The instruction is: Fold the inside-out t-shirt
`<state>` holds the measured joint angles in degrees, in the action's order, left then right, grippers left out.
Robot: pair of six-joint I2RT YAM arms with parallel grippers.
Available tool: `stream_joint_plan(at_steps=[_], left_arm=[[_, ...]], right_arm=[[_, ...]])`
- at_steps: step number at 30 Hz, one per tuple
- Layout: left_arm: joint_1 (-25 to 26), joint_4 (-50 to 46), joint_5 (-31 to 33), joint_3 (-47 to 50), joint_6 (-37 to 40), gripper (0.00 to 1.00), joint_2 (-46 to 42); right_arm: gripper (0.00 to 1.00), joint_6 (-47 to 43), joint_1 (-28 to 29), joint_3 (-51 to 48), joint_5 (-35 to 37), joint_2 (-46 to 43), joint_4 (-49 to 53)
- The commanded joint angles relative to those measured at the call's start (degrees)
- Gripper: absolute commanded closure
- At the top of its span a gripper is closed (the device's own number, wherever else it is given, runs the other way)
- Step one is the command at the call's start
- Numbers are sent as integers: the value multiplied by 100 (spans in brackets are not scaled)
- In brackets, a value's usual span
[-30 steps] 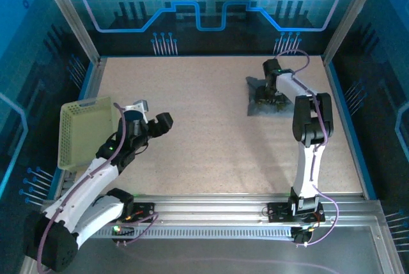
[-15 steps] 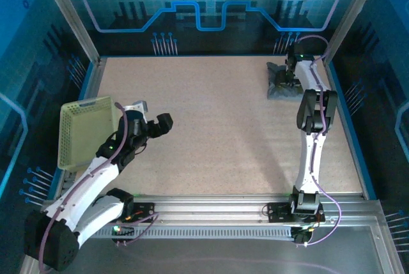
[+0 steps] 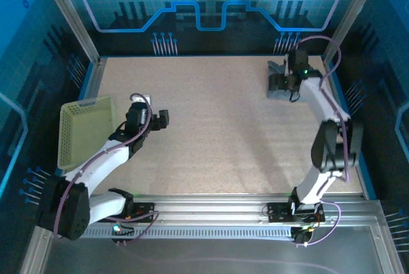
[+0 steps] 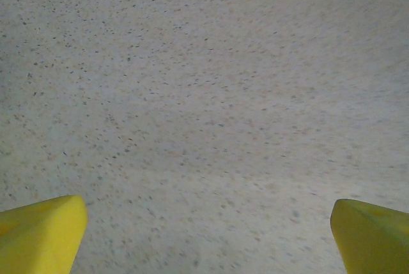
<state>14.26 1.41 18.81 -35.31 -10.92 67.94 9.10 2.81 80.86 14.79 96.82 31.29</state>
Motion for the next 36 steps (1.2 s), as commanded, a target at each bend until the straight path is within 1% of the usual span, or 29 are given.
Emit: stream_joint_plan(at_steps=[1,3,4,6,7,10,11,14,16,18,19,20,21,23,24,25,26,28,30,33,35,36], left_arm=[[-385,742,-229,-39,583,1,322],[-610,952,-559,45,610,1,498],[-659,1007,-580,50,681,1,601],[-695,1227,-612,155,783,1,751],[-710,1616,-674,348,871,1,816],[-748,2776,-774,904,1203,1,998],[-756,2700,-809,910,1214,1,946],[-785,3269,-1065,1034,1446,1,1059],[-833,3599,-1337,1001,1671,1,1274],[-876,4052,-1495,1051,1769,1,1550],[-952,4159,-1469,1038,1696,1,1610],[-1084,4002,-1687,1016,1613,1,1560],[-1147,4290,-1840,1126,1561,1,1606],[-1218,4528,-1849,1268,1473,1,1620],[-1282,4723,-1880,1339,1406,1,1722],[-1324,5091,-2005,1392,1412,1,1976],[-1379,5433,-1951,1456,1361,1,2136],[-1458,5220,-2101,1409,1275,1,2086],[-1457,5244,-2122,1422,1276,1,2088],[-1459,5277,-2110,1426,1279,1,2093],[-1454,5259,-2039,1422,1265,1,2092],[-1453,5206,-1882,1378,1218,1,2100]], right_arm=[[0,422,276,-1240,306,-557,-1263],[0,544,287,-2034,259,-908,-1949],[0,524,314,-2502,277,-1088,-2477],[0,274,412,-3385,461,-1384,-3495],[0,99,462,-3692,574,-1448,-3941],[0,-166,542,-3905,467,-1591,-4264],[0,-249,575,-3958,426,-1612,-4337],[0,-452,657,-4123,251,-1708,-4611],[0,-600,639,-4304,133,-1769,-5066],[0,-667,577,-4381,-98,-1788,-5241],[0,-673,510,-4385,-246,-1788,-5270],[0,-636,420,-4399,-357,-1791,-5305],[0,-603,316,-4474,-449,-1821,-5463],[0,-619,120,-4704,-703,-1867,-5995],[0,-638,59,-4791,-657,-1861,-6191],[0,-608,-17,-4787,-703,-1836,-6204],[0,-601,-42,-4773,-753,-1838,-6181],[0,-675,-10,-4836,-863,-1875,-6259],[0,-759,11,-4877,-899,-1942,-6214],[0,-772,21,-5059,-761,-2181,-6095],[0,-782,-10,-5324,-774,-2357,-6248],[0,-697,-76,-5387,-824,-2365,-6227]])
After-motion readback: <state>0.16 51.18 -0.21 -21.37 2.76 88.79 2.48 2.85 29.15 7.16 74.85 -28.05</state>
